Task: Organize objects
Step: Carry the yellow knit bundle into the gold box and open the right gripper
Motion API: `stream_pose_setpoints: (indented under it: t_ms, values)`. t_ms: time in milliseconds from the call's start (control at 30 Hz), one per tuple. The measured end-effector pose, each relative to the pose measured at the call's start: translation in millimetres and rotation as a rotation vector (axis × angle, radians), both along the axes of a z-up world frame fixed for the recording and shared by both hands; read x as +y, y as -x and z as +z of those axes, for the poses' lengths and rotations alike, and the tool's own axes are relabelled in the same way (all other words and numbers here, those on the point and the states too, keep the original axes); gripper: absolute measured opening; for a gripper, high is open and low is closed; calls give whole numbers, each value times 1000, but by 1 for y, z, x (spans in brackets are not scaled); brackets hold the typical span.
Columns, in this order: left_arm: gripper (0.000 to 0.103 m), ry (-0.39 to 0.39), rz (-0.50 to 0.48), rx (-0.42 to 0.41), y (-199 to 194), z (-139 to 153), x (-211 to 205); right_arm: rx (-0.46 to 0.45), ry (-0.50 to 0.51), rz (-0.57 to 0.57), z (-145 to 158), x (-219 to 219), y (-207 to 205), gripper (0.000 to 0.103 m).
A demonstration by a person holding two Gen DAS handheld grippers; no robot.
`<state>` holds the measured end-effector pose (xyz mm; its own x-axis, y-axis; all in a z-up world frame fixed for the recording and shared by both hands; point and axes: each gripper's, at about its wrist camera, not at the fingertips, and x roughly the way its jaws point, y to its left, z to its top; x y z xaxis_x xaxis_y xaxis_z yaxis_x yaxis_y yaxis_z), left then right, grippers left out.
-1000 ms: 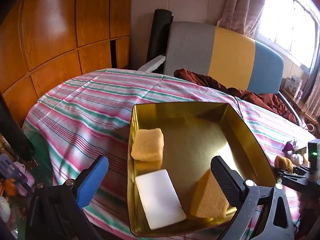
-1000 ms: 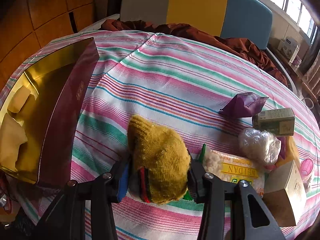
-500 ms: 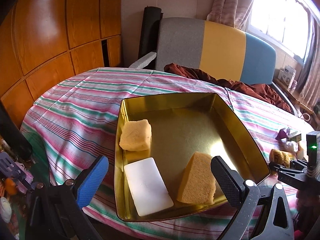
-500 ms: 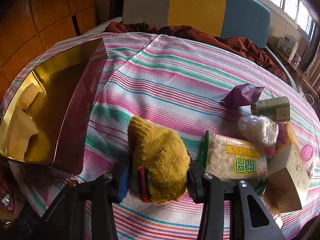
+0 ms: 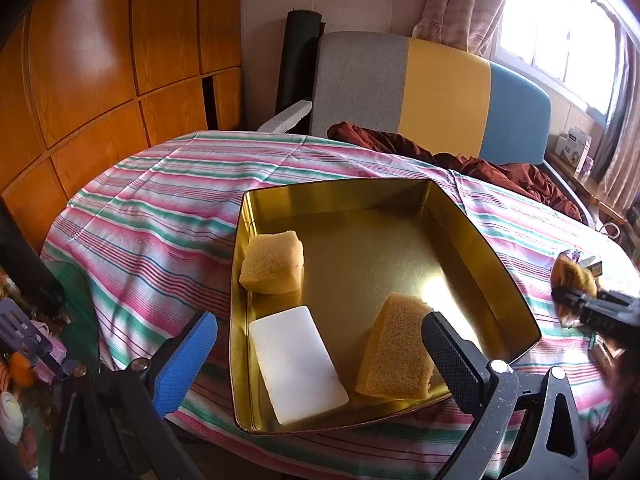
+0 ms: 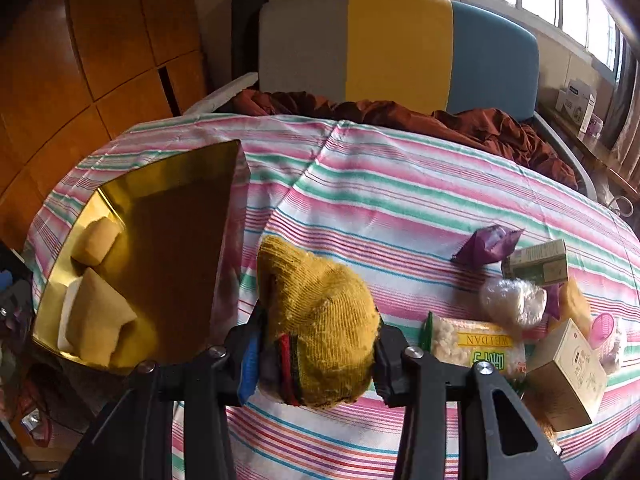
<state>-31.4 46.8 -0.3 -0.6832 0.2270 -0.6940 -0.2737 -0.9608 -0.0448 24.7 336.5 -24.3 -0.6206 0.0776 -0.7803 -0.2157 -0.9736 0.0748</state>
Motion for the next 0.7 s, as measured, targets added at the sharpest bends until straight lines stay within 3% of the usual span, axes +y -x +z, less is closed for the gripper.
stream_pose_setpoints:
  t_ms: [367,633,700]
  values:
    - [103,-46,52,-29,5,-10,-33,35,54,247,28,-91,67,45]
    - [103,-67,146,-67,11,-24,-71,-10,123,387,12,-158,122,47]
    - [103,-66,161,-71,12,-26,-77,-36,139,407,1,-172,133,53]
